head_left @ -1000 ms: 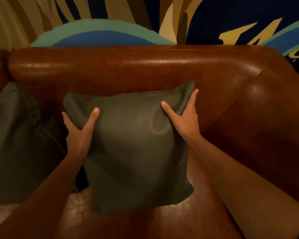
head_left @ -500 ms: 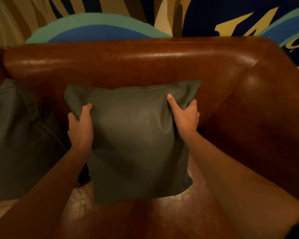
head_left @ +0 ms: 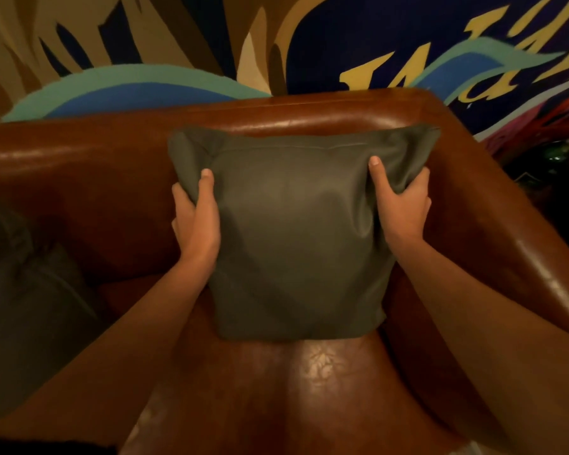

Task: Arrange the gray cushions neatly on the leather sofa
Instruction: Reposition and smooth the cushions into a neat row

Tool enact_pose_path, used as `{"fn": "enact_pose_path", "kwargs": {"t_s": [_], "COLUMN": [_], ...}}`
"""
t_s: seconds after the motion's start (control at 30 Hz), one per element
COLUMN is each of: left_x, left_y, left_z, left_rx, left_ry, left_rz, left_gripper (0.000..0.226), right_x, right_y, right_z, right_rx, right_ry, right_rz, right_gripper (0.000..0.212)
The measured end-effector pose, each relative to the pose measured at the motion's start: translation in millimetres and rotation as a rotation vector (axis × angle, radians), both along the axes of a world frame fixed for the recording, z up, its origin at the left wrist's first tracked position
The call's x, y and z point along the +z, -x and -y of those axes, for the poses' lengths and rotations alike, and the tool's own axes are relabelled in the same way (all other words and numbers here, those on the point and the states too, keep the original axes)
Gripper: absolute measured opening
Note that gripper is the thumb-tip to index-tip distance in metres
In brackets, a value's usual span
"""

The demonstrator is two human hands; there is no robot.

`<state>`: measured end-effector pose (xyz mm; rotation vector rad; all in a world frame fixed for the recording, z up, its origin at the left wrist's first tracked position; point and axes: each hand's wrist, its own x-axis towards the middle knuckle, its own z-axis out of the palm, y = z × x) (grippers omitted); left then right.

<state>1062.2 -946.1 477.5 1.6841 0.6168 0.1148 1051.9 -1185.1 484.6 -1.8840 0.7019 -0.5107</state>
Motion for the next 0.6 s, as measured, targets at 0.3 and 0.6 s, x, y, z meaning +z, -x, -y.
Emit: {"fn": "enact_pose_path", "kwargs": {"t_s": [0.3,0.6], "left_x": [-23,-35], "left_y": [-20,-13], "left_z": [10,16], "left_rx": [0.027,0.106], "left_ry": [-0.075,-0.096], "left_rz": [0.002,-0.014], "left_gripper": [0.065,0.059], "right_x": [-30,-48], "right_y": [-5,-26], "right_z": [16,21], "right_rx": [0.023,0.145], "right_ry": [-0.038,-0.017], "right_rz": [-0.009,-0.080], "right_gripper": [0.058,0.066]}}
